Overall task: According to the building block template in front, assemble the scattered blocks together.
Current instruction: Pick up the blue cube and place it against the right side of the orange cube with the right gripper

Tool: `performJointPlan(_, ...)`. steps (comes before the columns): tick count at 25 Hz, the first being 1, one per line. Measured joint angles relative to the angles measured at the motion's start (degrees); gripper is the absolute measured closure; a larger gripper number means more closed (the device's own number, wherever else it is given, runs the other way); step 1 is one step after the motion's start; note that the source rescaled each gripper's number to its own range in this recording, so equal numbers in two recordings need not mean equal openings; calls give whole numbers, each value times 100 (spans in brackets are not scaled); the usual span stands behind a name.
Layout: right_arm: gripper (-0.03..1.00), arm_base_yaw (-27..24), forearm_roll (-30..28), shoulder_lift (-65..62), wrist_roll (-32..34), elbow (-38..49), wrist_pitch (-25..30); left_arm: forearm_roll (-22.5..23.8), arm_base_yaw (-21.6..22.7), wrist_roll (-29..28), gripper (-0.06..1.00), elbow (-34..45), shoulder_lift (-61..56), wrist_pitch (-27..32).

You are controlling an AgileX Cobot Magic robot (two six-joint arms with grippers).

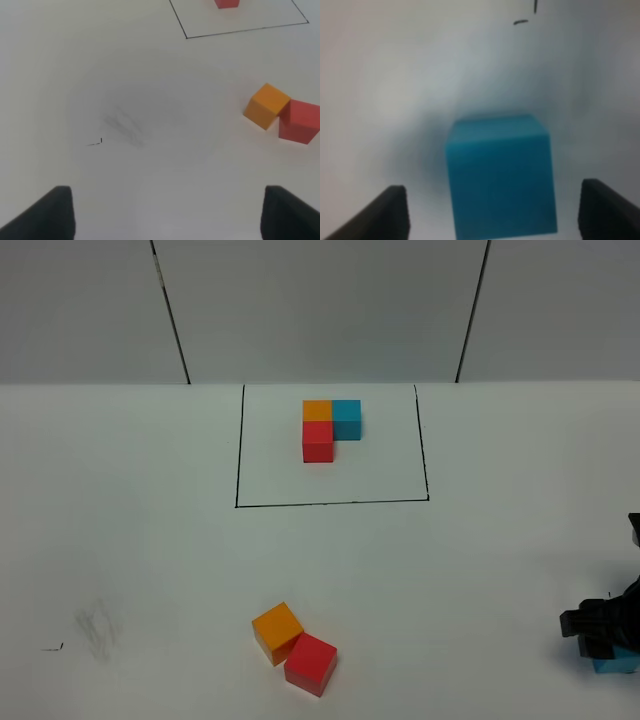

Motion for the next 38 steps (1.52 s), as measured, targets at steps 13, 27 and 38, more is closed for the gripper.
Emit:
performJointPlan(13,45,0,5,730,-158,-5,-443,0,0,-5,-1,0,0,0)
performJointPlan(27,76,0,5,735,-257,-5,-663,0,0,-11,-1,0,0,0)
performJointPlan(38,76,0,5,726,-1114,-88,119,0,0,-11,-1,0,0,0)
